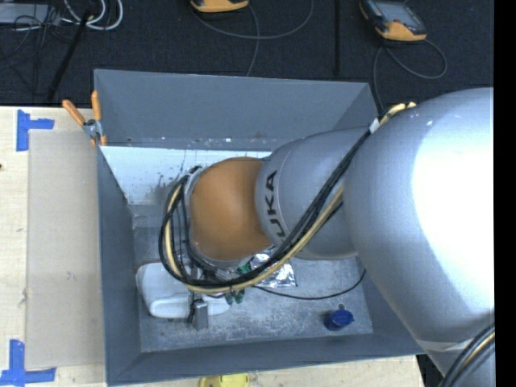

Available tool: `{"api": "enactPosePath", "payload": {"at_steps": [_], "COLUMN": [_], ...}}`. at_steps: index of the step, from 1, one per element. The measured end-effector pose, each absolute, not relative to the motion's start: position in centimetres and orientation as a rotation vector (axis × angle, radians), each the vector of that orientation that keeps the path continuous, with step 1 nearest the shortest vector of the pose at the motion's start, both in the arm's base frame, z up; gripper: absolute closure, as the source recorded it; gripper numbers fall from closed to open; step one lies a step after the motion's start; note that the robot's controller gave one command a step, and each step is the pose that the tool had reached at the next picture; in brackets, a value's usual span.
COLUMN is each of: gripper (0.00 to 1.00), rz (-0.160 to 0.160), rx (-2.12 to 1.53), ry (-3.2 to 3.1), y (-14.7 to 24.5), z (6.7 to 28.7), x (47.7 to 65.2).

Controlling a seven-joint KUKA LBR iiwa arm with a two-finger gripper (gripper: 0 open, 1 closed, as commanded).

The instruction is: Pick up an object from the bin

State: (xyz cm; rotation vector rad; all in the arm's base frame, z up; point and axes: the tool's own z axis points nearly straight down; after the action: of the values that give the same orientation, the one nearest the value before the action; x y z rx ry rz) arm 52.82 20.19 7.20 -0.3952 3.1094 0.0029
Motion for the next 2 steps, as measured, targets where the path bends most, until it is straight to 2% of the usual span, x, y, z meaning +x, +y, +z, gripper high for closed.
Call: {"api": "enactPosePath", "payload": {"at_steps": [1,2], "gripper": [0.0,0.0], "rz": [0.001,0.002], "rx": [-1.09,-1.078], "ry": [2.932,2.932], "y": [24.07,24.02], "z": [7.38,7.55], "x": [48.71,48.92]}}
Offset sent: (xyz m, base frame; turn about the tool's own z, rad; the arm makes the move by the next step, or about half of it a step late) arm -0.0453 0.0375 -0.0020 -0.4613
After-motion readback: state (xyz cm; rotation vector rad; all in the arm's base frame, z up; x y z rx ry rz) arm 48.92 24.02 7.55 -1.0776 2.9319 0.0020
